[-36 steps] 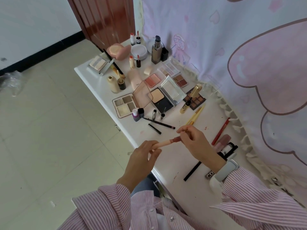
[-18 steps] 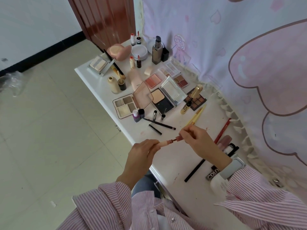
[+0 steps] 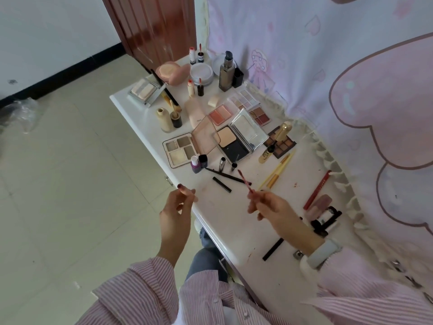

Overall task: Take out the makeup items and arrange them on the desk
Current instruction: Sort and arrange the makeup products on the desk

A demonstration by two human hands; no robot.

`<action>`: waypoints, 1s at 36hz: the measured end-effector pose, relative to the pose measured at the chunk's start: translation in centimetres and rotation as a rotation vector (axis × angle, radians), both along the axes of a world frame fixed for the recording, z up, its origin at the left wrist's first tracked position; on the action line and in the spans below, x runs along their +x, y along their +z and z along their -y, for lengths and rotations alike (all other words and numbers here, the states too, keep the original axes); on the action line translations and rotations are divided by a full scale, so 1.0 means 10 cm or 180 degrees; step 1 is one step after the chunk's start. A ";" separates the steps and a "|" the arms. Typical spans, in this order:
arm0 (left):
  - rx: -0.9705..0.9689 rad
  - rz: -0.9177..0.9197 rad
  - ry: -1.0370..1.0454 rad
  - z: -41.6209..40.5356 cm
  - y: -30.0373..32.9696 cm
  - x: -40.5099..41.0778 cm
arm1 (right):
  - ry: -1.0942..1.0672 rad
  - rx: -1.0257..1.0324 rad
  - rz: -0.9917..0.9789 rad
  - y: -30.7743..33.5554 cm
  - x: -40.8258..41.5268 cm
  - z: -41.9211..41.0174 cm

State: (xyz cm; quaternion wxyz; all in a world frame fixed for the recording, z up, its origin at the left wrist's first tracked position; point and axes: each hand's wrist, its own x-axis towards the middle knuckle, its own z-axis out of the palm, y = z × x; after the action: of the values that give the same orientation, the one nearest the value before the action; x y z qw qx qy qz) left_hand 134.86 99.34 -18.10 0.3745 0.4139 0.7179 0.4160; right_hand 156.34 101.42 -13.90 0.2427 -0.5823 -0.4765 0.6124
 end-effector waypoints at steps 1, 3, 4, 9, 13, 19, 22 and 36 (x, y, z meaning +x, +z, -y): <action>0.0020 0.0014 0.0063 -0.01 0.00 0.02 | -0.0017 0.0007 0.0027 -0.06 -0.09 0.04; 0.0070 0.0020 0.0168 -0.05 -0.01 0.03 | -0.0042 0.0123 0.0183 -0.18 -0.25 0.10; 0.0091 0.0022 0.0205 -0.06 -0.02 0.03 | -0.0060 0.0255 0.0308 -0.24 -0.32 0.12; 0.0116 -0.0063 0.0234 -0.13 -0.04 0.01 | -0.0270 0.0873 0.0779 -0.37 -0.61 0.06; 0.0081 -0.0050 0.0204 -0.22 -0.07 -0.03 | -0.0245 0.1134 0.1181 -0.43 -0.77 -0.02; 0.0001 -0.0253 0.0055 -0.30 -0.09 -0.04 | -0.0261 0.1560 0.1868 -0.50 -0.92 -0.13; 0.0068 -0.0277 -0.0001 -0.33 -0.08 -0.02 | -0.0308 0.1556 0.2105 -0.55 -0.97 -0.18; 0.0146 -0.0583 -0.0225 -0.39 -0.15 0.00 | -0.0598 0.1860 0.2266 -0.67 -1.07 -0.25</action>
State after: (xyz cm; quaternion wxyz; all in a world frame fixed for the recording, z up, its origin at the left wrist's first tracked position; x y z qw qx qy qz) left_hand 134.86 103.26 -19.65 0.3122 0.4837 0.7243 0.3793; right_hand 145.69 103.90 -20.64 0.2723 -0.7040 -0.6278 0.1901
